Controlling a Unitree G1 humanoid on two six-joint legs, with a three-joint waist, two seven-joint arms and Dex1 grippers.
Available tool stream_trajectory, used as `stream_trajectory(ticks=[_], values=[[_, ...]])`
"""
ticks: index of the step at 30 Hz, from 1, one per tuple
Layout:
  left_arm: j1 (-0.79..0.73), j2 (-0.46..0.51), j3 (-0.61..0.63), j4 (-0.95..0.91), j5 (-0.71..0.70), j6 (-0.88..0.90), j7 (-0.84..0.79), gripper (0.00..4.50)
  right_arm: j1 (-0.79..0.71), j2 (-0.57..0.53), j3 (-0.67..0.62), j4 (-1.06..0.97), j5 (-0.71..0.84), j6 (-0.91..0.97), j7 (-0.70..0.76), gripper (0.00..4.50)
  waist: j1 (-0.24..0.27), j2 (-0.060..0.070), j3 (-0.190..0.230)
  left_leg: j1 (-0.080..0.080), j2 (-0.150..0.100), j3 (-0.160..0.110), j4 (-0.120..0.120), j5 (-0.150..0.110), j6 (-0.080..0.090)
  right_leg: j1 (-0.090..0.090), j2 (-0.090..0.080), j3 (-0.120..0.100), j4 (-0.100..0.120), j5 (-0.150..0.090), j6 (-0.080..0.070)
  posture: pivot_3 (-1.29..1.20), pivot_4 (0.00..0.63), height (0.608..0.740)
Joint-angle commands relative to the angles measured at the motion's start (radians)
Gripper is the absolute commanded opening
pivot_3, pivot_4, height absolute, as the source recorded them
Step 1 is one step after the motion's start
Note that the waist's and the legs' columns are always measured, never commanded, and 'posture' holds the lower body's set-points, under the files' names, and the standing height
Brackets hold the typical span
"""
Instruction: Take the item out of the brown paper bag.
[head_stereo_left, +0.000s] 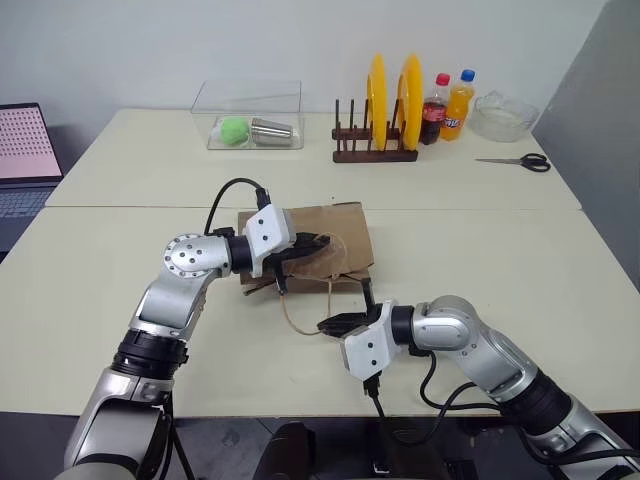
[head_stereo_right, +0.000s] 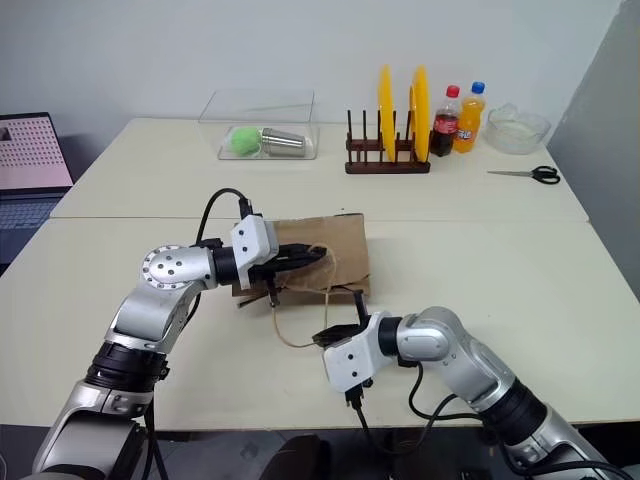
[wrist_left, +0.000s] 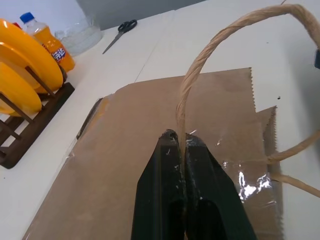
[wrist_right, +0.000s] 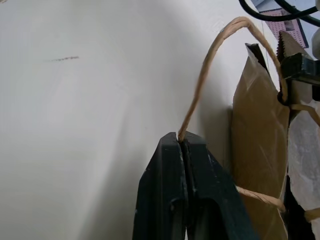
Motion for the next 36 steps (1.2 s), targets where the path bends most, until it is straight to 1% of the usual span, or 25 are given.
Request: stream_trajectory(ticks=[1, 4, 10, 14, 15, 19, 22, 24, 26, 27, 28, 30, 33, 36], values=[[-0.076, -0.013, 0.056, -0.044, -0.041, 0.061, 0.037, 0.0, 0.007, -0.016, 0.012, -0.011, 0.001, 0.001, 0.041, 0.02, 0.0, 0.0, 0.0, 0.0, 0.0, 0.0, 0.0, 0.0, 0.0, 0.0, 0.0, 0.0, 0.0, 0.0, 0.0, 0.0, 0.15, 0.74], [-0.139, -0.021, 0.076, -0.033, -0.057, 0.126, 0.06, 0.0, 0.018, -0.037, 0.028, -0.012, -0.008, 0.018, 0.086, 0.02, 0.0, 0.0, 0.0, 0.0, 0.0, 0.0, 0.0, 0.0, 0.0, 0.0, 0.0, 0.0, 0.0, 0.0, 0.0, 0.0, 0.15, 0.74], [-0.237, -0.013, 0.093, -0.025, -0.07, 0.207, 0.081, 0.0, 0.037, -0.045, 0.039, -0.022, -0.021, 0.04, 0.115, 0.02, 0.0, 0.0, 0.0, 0.0, 0.0, -0.001, 0.0, 0.0, 0.0, 0.0, 0.0, -0.001, 0.0, 0.0, 0.0, 0.0, 0.15, 0.74], [-0.267, -0.006, 0.097, -0.019, -0.064, 0.224, 0.081, 0.0, 0.038, -0.048, 0.038, -0.023, -0.025, 0.04, 0.122, 0.02, 0.0, 0.0, 0.0, 0.0, 0.0, 0.0, 0.0, 0.001, -0.002, 0.0, 0.0, 0.0, 0.0, -0.001, 0.001, 0.0, 0.15, 0.74], [-0.272, -0.005, 0.097, -0.02, -0.065, 0.228, 0.081, 0.0, 0.039, -0.048, 0.035, -0.024, -0.027, 0.04, 0.118, 0.02, 0.0, 0.0, 0.0, 0.0, 0.0, 0.0, 0.0, 0.002, -0.003, 0.0, 0.0, 0.0, 0.0, -0.003, 0.004, 0.0, 0.15, 0.74], [-0.281, -0.001, 0.1, -0.029, -0.07, 0.241, 0.075, 0.0, 0.042, -0.033, 0.014, -0.028, -0.013, 0.057, 0.1, 0.02, 0.0, 0.0, 0.0, 0.0, 0.0, -0.001, 0.0, 0.003, -0.005, 0.0, 0.0, 0.0, 0.0, -0.003, 0.005, 0.0, 0.15, 0.74], [-0.281, 0.002, 0.101, -0.04, -0.078, 0.251, 0.067, 0.0, 0.043, -0.019, -0.007, -0.049, 0.016, 0.089, 0.098, 0.62, 0.0, 0.0, 0.0, 0.0, 0.0, 0.0, 0.0, 0.003, -0.006, 0.0, 0.0, 0.0, 0.0, -0.003, 0.005, 0.0, 0.15, 0.74], [-0.275, 0.004, 0.101, -0.051, -0.088, 0.259, 0.054, 0.0, 0.042, -0.02, -0.02, -0.065, 0.024, 0.099, 0.1, 1.26, 0.0, 0.0, 0.0, 0.0, 0.0, 0.0, 0.0, 0.003, -0.006, 0.0, 0.0, 0.0, 0.0, -0.002, 0.004, 0.0, 0.15, 0.74], [-0.258, 0.008, 0.098, -0.072, -0.096, 0.265, 0.041, 0.0, 0.039, -0.025, -0.06, -0.118, 0.082, 0.158, 0.128, 1.98, 0.0, 0.0, 0.0, 0.0, 0.0, -0.001, 0.0, 0.003, -0.006, 0.0, 0.0, 0.0, 0.0, -0.002, 0.004, 0.0, 0.15, 0.74], [-0.254, 0.009, 0.097, -0.079, -0.098, 0.267, 0.039, 0.0, 0.038, -0.028, -0.074, -0.138, 0.106, 0.18, 0.138, 2.28, 0.0, 0.0, 0.0, 0.0, 0.0, -0.001, 0.0, 0.003, -0.006, 0.0, 0.0, 0.0, 0.0, -0.002, 0.003, 0.0, 0.15, 0.74], [-0.248, 0.009, 0.097, -0.087, -0.101, 0.273, 0.037, 0.0, 0.038, -0.041, -0.104, -0.18, 0.158, 0.23, 0.166, 2.67, 0.0, 0.0, 0.0, 0.0, 0.0, -0.001, 0.0, 0.003, -0.006, 0.0, 0.0, 0.0, 0.0, -0.002, 0.003, 0.0, 0.15, 0.74], [-0.242, 0.009, 0.098, -0.097, -0.104, 0.281, 0.038, 0.0, 0.042, -0.068, -0.146, -0.246, 0.239, 0.308, 0.211, 2.67, 0.0, 0.0, 0.0, 0.0, 0.0, -0.001, 0.001, 0.003, -0.006, 0.0, 0.0, 0.0, 0.0, -0.002, 0.003, 0.0, 0.15, 0.74], [-0.242, 0.009, 0.1, -0.098, -0.111, 0.286, 0.04, 0.0, 0.033, -0.134, -0.294, -0.385, 0.466, 0.544, 0.279, 2.67, 0.0, 0.0, 0.0, 0.0, 0.0, -0.001, 0.001, 0.003, -0.005, 0.0, 0.0, 0.0, 0.0, -0.002, 0.003, 0.0, 0.15, 0.74], [-0.247, 0.009, 0.104, -0.09, -0.119, 0.29, 0.036, 0.0, -0.021, -0.152, -0.359, -0.429, 0.584, 0.691, 0.273, 2.67, 0.0, 0.0, 0.0, 0.0, 0.0, -0.002, 0.001, 0.001, -0.002, 0.0, 0.0, 0.0, 0.0, -0.002, 0.003, 0.0, 0.15, 0.74]])
